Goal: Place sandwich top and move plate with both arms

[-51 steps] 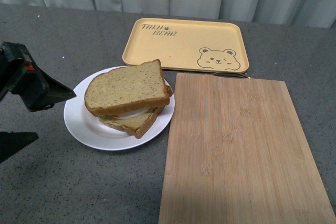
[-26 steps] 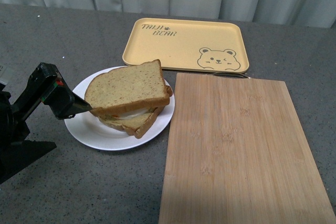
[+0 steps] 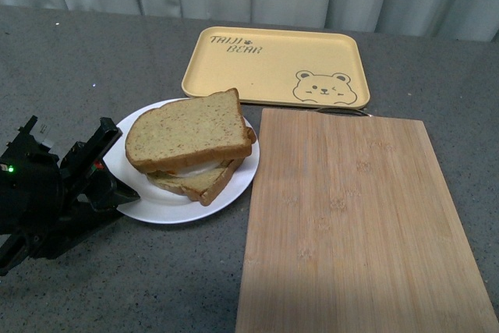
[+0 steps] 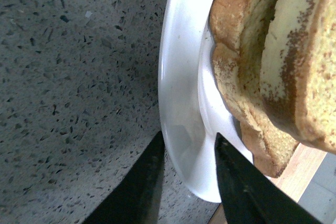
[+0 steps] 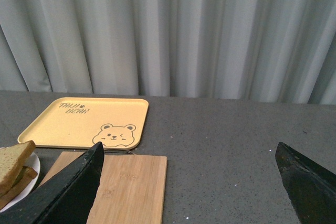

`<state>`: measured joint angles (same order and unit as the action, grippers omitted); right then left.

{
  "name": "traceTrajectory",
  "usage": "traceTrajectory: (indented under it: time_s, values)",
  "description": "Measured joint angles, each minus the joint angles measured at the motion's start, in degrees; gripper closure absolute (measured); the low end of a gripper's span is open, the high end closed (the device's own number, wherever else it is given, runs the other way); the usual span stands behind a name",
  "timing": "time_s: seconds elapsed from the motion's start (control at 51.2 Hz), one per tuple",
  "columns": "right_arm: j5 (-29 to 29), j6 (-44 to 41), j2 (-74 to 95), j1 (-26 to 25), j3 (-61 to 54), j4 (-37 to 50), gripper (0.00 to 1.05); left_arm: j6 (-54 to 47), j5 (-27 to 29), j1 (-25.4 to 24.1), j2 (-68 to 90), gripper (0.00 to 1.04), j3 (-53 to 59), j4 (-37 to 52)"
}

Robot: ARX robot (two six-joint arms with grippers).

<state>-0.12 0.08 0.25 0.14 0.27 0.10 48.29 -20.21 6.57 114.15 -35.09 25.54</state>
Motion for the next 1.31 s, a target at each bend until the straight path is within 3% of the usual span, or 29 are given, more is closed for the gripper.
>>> traceTrajectory:
  time_s: [0.059, 0.176, 0.488, 0.723, 0.821, 1.309]
  values:
    - [0.0, 0.0, 0.0, 0.0, 0.0, 0.0, 0.09, 1.4, -0.8, -0.1, 1.0, 0.89, -0.6, 0.2]
    - [0.0, 0.0, 0.0, 0.0, 0.0, 0.0, 0.09, 3.6, -2.9, -1.0, 1.5, 1.0, -1.7, 1.0]
    - [0.0, 0.0, 0.0, 0.0, 0.0, 0.0, 0.09, 8.5, -8.0, -3.0, -2.7, 1.01, 0.0, 3.6]
    - [0.0, 0.0, 0.0, 0.0, 0.0, 0.0, 0.09, 20.5, -17.1, -2.9, -12.6, 1.01, 5.4, 18.4]
    - [0.0, 0.0, 0.0, 0.0, 0.0, 0.0, 0.09, 22.5, -18.8, -1.2, -14.1, 1.01, 4.1, 19.8]
    - [0.0, 0.0, 0.0, 0.0, 0.0, 0.0, 0.09, 25.6, -10.1, 7.1, 7.4, 1.01, -22.5, 16.4]
